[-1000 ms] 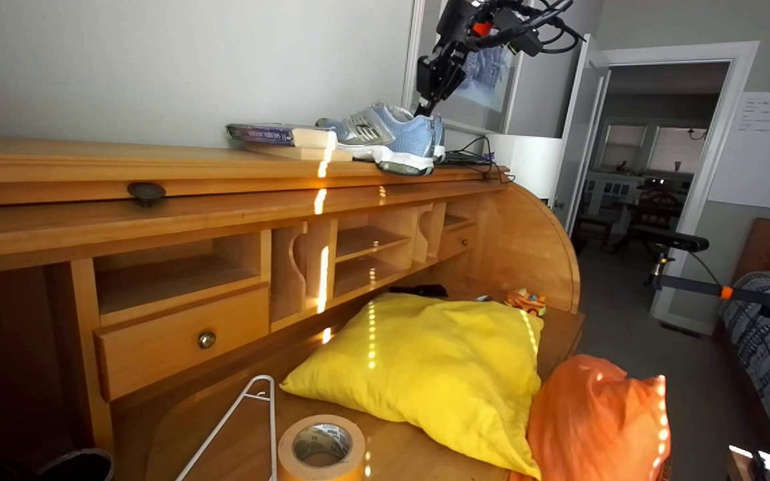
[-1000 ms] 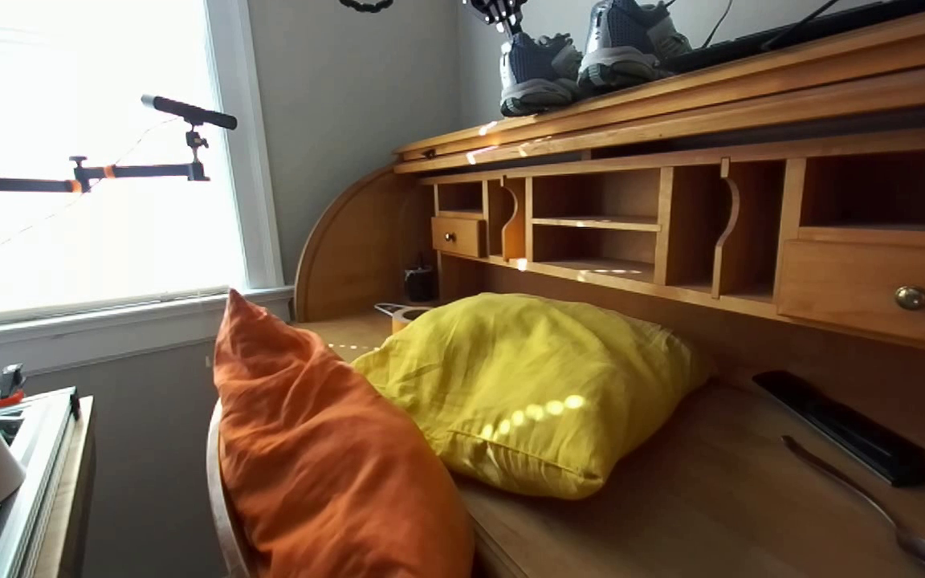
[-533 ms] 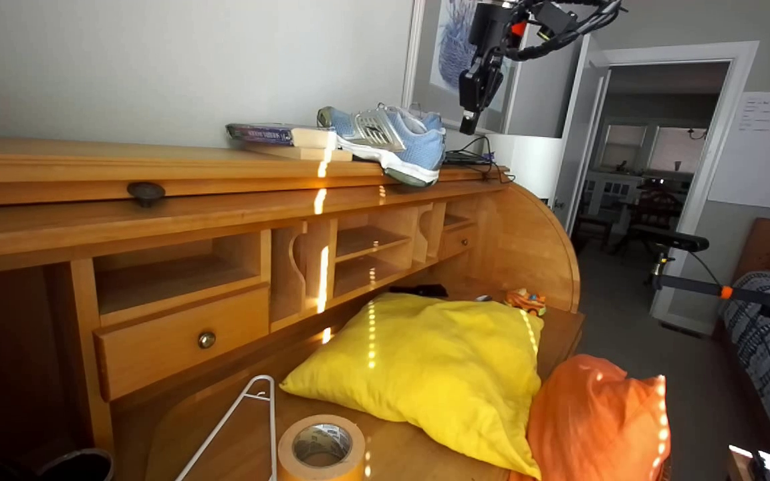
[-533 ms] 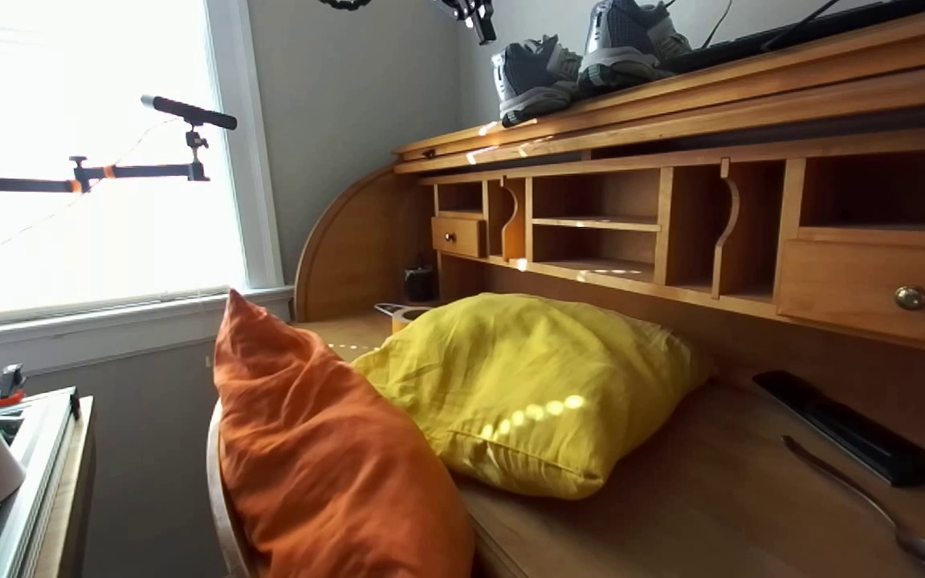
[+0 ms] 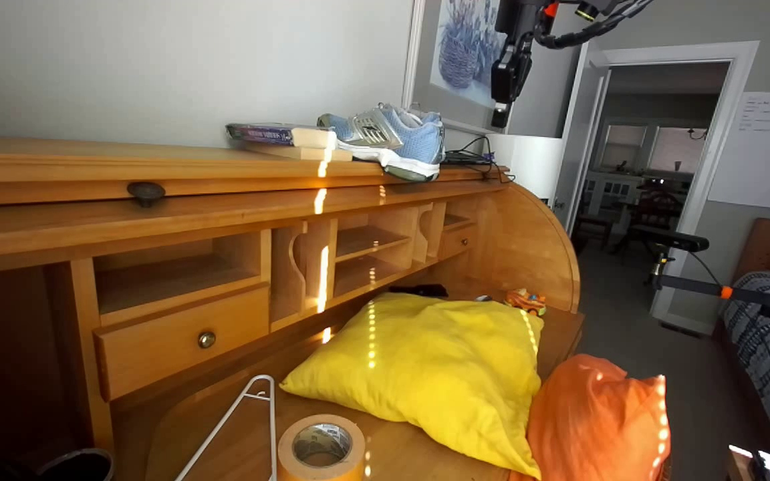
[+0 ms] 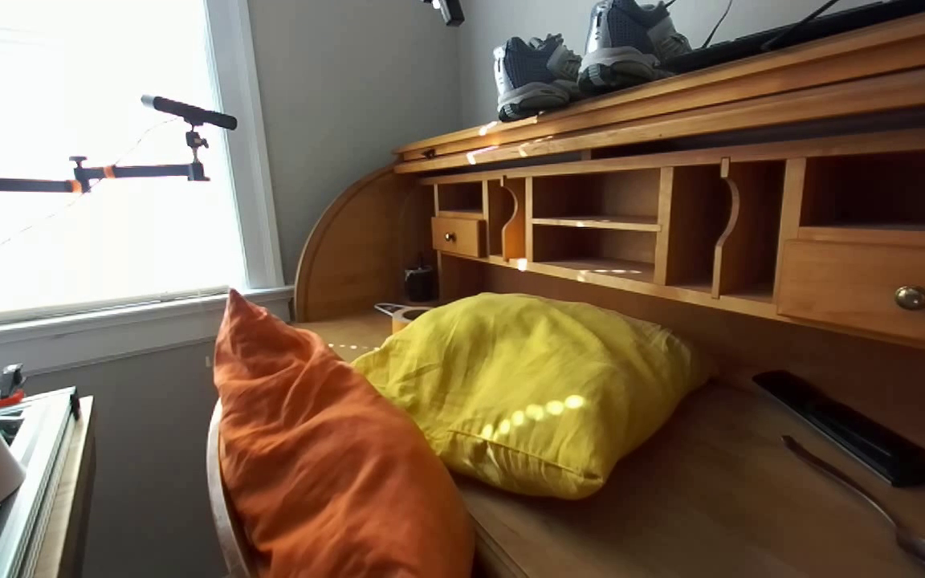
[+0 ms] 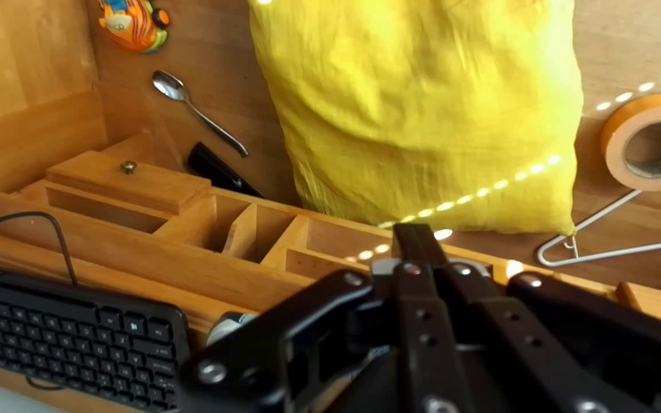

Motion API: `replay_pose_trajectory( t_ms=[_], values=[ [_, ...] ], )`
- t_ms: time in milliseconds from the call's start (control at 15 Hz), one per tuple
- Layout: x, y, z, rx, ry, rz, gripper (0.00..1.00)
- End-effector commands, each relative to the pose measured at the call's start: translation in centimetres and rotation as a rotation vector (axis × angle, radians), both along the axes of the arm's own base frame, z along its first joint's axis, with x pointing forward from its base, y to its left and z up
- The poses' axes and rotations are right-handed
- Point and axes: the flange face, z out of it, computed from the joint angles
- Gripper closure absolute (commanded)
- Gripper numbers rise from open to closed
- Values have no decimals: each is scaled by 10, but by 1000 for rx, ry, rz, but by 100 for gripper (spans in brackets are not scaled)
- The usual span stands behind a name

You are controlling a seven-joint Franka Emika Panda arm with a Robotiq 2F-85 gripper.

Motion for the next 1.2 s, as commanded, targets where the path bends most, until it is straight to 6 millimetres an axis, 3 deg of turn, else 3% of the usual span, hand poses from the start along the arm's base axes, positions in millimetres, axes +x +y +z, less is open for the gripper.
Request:
replay_pose_trajectory(
  t_ms=[0,133,800,1133],
  values=[
    [-3,9,10,2,-139,37,100],
    [5,8,10,4,-220,57,100],
    [34,-12,-24,150,-430,86,100],
    [41,-13,-40,168,-384,88,100]
  ],
)
